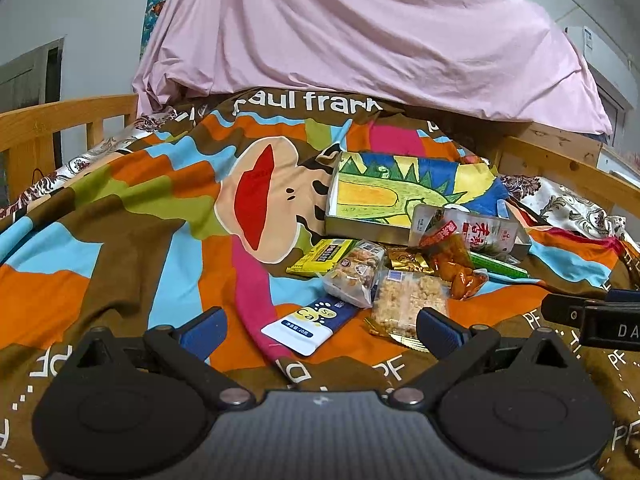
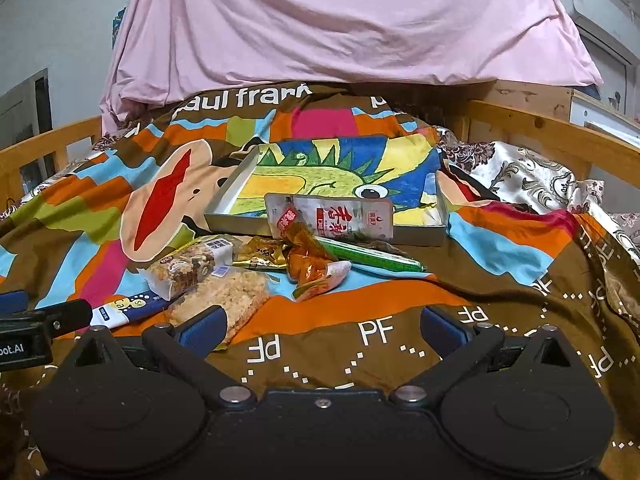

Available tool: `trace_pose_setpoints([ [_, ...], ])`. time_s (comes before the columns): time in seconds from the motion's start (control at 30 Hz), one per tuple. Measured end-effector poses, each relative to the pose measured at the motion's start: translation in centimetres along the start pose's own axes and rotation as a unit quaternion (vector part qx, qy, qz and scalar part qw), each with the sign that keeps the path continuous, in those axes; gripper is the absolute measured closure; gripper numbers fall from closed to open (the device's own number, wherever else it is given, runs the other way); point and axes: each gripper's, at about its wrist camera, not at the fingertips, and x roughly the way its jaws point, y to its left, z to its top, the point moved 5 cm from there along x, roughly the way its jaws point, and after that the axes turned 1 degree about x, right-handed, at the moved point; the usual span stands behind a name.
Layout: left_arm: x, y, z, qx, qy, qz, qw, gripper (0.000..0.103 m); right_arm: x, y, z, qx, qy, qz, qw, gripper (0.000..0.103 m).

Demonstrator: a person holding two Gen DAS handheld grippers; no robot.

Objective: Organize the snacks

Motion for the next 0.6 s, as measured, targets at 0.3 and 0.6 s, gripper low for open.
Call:
trace_pose_setpoints([
  [0.3,0.28,0.05,-0.05,-0.005,0.011,-0.008,0.9999,0.000,0.03,0.11,-0.02,-0.001,0.001,0.001,1.000,0.001],
  [0.6,0.17,0.06,0.00,0.001,0.010,-0.005,0.9999,0.000,0.07,0.25,-0.22,-0.004,0.004,0.004,1.000,0.001],
])
